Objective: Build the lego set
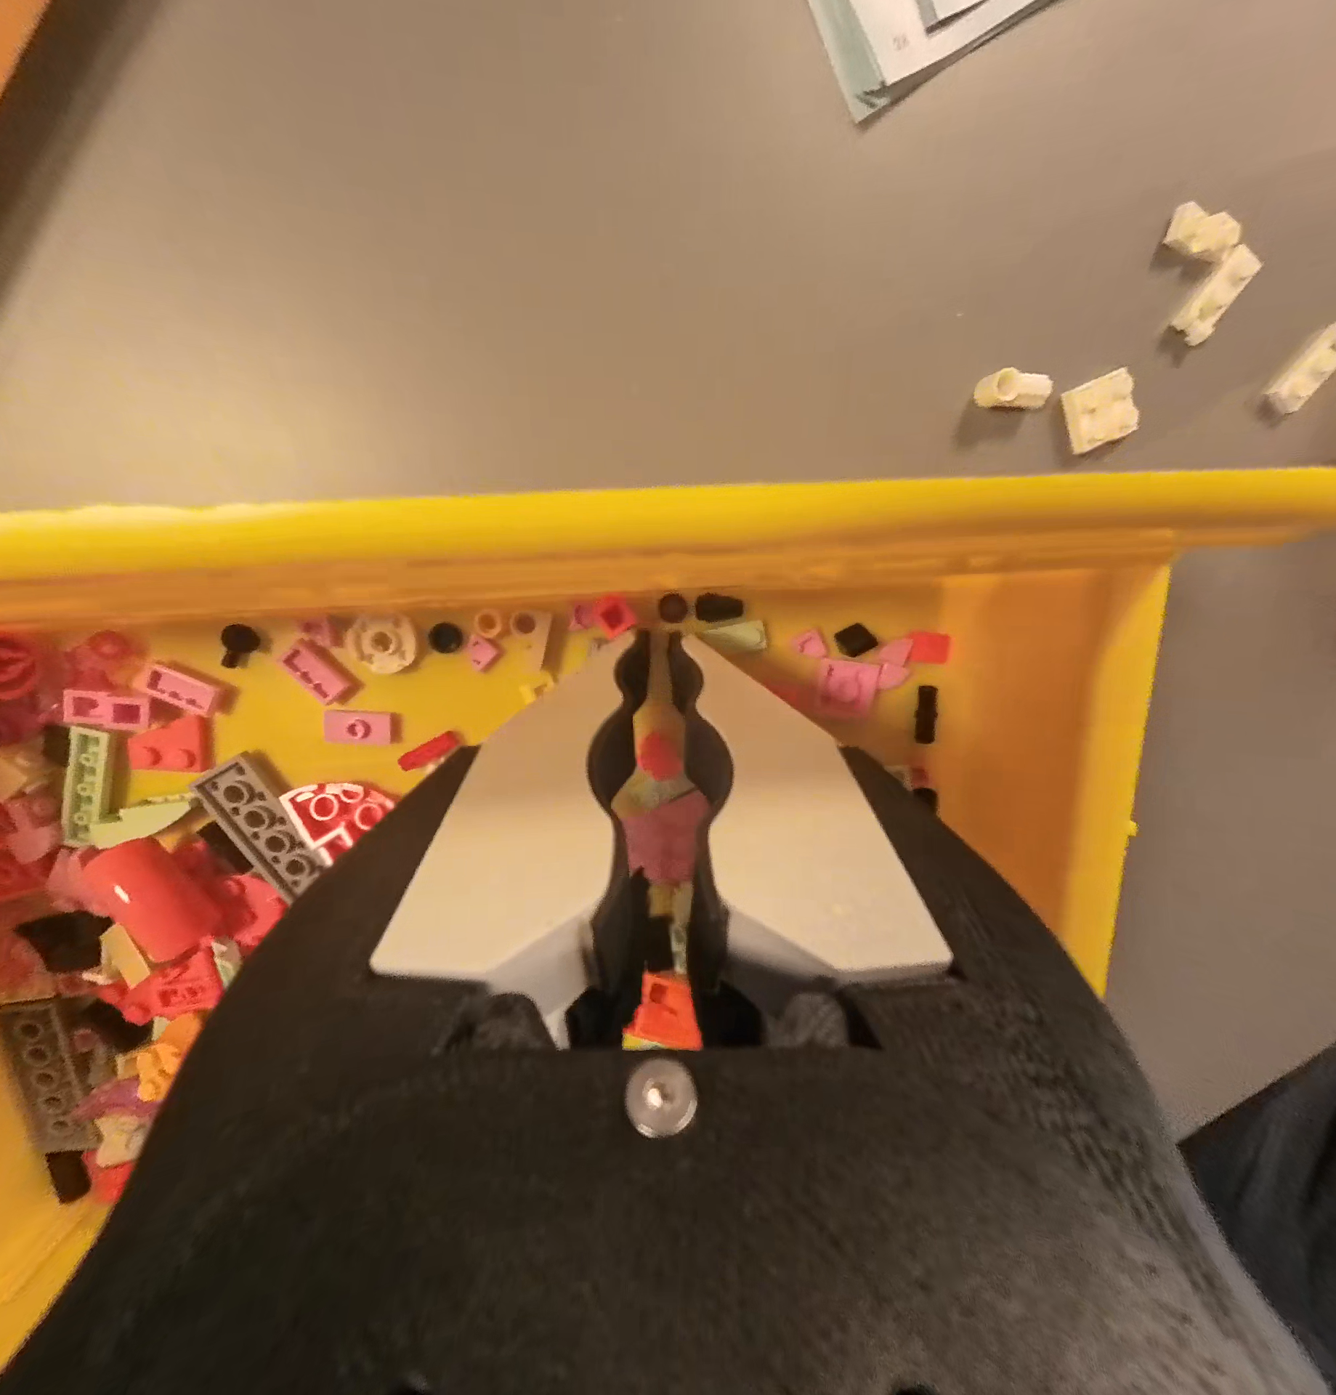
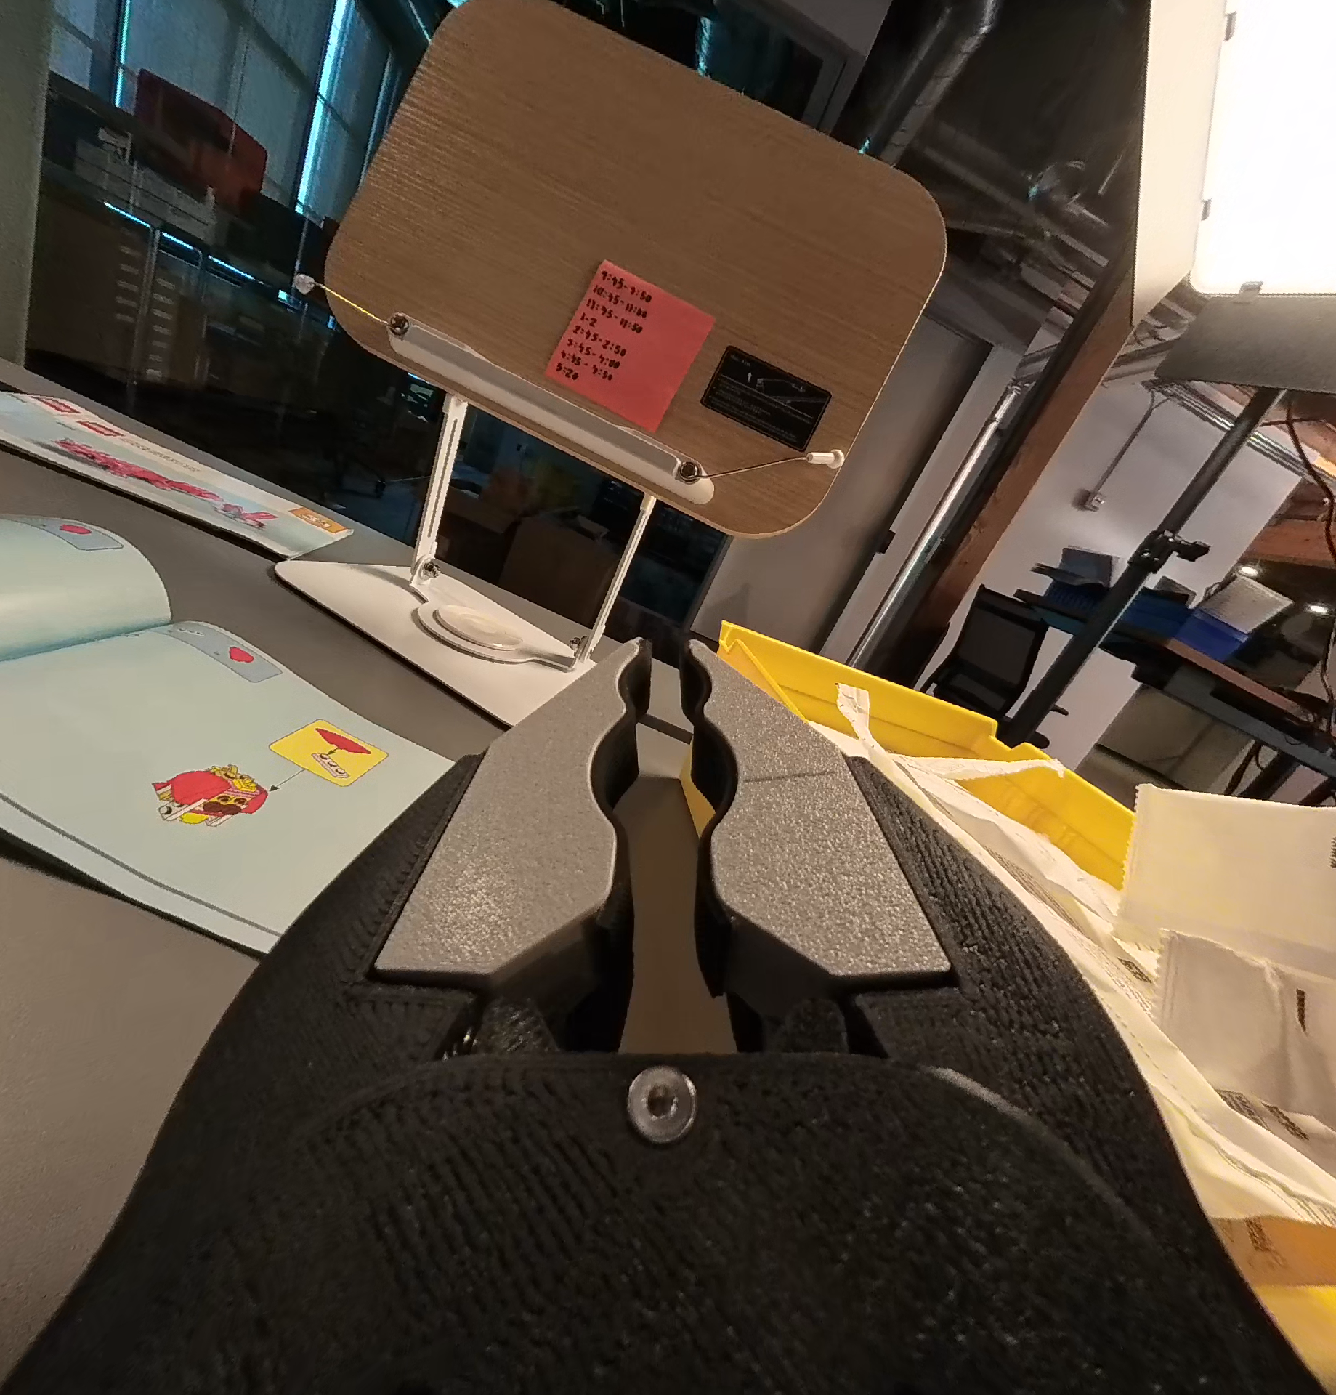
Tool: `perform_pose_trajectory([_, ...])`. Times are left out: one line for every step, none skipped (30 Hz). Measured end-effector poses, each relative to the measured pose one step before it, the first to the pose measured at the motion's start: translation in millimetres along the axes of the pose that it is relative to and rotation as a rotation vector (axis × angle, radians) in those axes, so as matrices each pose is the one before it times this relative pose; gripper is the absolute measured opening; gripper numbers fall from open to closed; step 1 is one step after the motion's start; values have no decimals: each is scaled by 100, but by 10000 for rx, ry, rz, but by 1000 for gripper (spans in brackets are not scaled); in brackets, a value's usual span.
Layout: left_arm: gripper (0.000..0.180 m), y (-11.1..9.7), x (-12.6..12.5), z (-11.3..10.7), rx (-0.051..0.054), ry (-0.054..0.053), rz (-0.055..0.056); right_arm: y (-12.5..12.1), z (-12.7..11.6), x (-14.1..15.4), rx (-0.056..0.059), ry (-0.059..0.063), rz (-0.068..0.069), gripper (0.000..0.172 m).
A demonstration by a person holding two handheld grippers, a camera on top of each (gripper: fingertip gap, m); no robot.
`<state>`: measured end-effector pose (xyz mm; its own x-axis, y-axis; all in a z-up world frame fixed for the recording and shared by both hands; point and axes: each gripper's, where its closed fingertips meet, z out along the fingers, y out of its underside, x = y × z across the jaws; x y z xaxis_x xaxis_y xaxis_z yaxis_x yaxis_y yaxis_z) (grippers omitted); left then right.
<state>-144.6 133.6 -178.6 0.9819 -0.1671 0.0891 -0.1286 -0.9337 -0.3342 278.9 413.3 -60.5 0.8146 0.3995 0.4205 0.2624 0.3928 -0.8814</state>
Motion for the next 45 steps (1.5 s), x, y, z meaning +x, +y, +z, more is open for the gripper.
perform_pose_trajectory([3,-133,-60,51,56,-38,55,2,3,-11,-4,-5,-6,5])
perform_pose_trajectory([5,-136,25,41,48,15,52,9,10,-5,-5,-3,-4,5])
perform_pose_trajectory([5,-53,10,31,-1,17,30,1,3,-11,-3,-2,-1,5])
perform_pose_trajectory([5,-47,-17,5,6,12,11,8,6,-2,-3,-4,1,5])
perform_pose_trajectory([6,-61,-16,10,28,23,-36,3,2,-12,-4,-2,2,5])
perform_pose_trajectory([8,-47,65,2,35,88,-72,3,-1,2,-2,1,0,5])
perform_pose_trajectory([11,-93,146,6,53,149,-98,-3,1,2,2,2,0,5])
perform_pose_trajectory([13,-90,157,21,63,165,-123,2,-5,8,0,2,3,5])
perform_pose_trajectory([13,-57,101,12,35,133,-111,4,-2,-2,-3,1,5,5])
perform_pose_trajectory([13,-42,35,8,21,83,-74,1,-1,-1,-1,0,2,5])
perform_pose_trajectory([13,-51,-38,4,37,32,-52,-6,-7,-3,1,0,-1,5])
perform_pose_trajectory([13,-74,-42,29,48,19,-48,4,8,1,0,-3,-1,5])
perform_pose_trajectory([11,-39,-57,5,18,-11,-42,3,2,-16,-4,-6,0,5])
perform_pose_trajectory([10,7,-79,12,-12,-40,-3,7,15,-18,-6,-5,-2,5])
perform_pose_trajectory([8,6,-96,18,-6,-63,4,10,1,-17,-3,-5,-4,5])
perform_pose_trajectory([6,11,-89,9,0,-70,15,-3,5,-13,0,-6,-5,5])
perform_pose_trajectory([6,5,-15,5,-6,-36,19,-4,-4,-16,-2,-5,-5,5])
perform_pose_trajectory([6,35,37,4,-19,-7,17,8,2,-14,-1,-3,-4,5])
perform_pose_trajectory([6,31,97,-1,-13,31,38,-2,5,-9,-1,-2,-3,5])
perform_pose_trajectory([5,-1,248,38,14,125,22,-5,-8,-8,1,-2,2,5])
perform_pose_trajectory([5,-21,277,53,26,146,-26,-8,-2,-20,1,-7,-3,5])
perform_pose_trajectory([5,-12,111,31,-1,53,-20,4,-2,-23,-3,-5,-12,5])
perform_pose_trajectory([5,26,-3,-4,-21,-21,32,-2,9,-13,-2,-3,-9,5])
perform_pose_trajectory([5,23,-1,-9,-9,-20,50,4,-10,-16,1,-6,-1,5])
perform_pose_trajectory([5,51,-10,-18,-18,-14,22,-8,-6,-9,3,-4,-1,5])
perform_pose_trajectory([5,113,-17,-44,-43,-23,34,-9,-2,-16,2,-5,-4,5])
perform_pose_trajectory([5,147,-87,-88,-43,-72,55,5,8,-2,-1,-4,0,5])
perform_pose_trajectory([5,122,-81,-157,3,-76,46,1,-1,1,-1,2,2,5])
perform_pose_trajectory([5,10,-18,-286,96,-40,12,1,-4,13,1,6,4,5])
perform_pose_trajectory([5,-171,77,-448,222,-9,-20,-12,-4,26,6,9,10,5])
perform_pose_trajectory([5,-337,146,-633,335,-10,-32,1,2,27,6,11,12,5])
perform_pose_trajectory([5,-468,234,-793,407,-30,-23,8,7,37,-2,13,13,5])
perform_pose_trajectory([5,-593,402,-907,466,-34,34,18,12,39,-7,12,15,5])
perform_pose_trajectory([5,-694,551,-1002,499,-65,128,16,9,21,-4,10,13,5])
perform_pose_trajectory([5,-788,695,-1044,513,-99,208,8,-2,28,1,9,8,5])
perform_pose_trajectory([5,-939,893,-1066,556,-89,262,-7,12,14,2,7,6,5])
perform_pose_trajectory([5,-1031,1119,-991,573,-31,284,-1,15,23,2,8,13,5])
perform_pose_trajectory([5,-1039,1294,-865,535,33,292,-27,1,21,10,7,20,5])
perform_pose_trajectory([5,-1084,1390,-711,549,51,296,-48,-1,14,16,4,25,5])
perform_pose_trajectory([5,-1075,1508,-533,533,107,336,-74,4,-1,24,-1,23,5])
perform_pose_trajectory([5,-1017,1555,-355,506,147,349,-85,-13,-5,34,-7,12,5])
perform_pose_trajectory([5,-990,1496,-181,517,148,330,-106,-13,-25,32,-11,-9,5])
perform_pose_trajectory([5,-960,1383,4,546,117,262,-111,-17,-42,31,-17,-49,5])
perform_pose_trajectory([5,-802,1328,165,510,144,183,-135,-5,-73,33,-24,-89,5])
perform_pose_trajectory([5,-580,1353,330,447,223,125,-172,-20,-112,43,-34,-99,5])
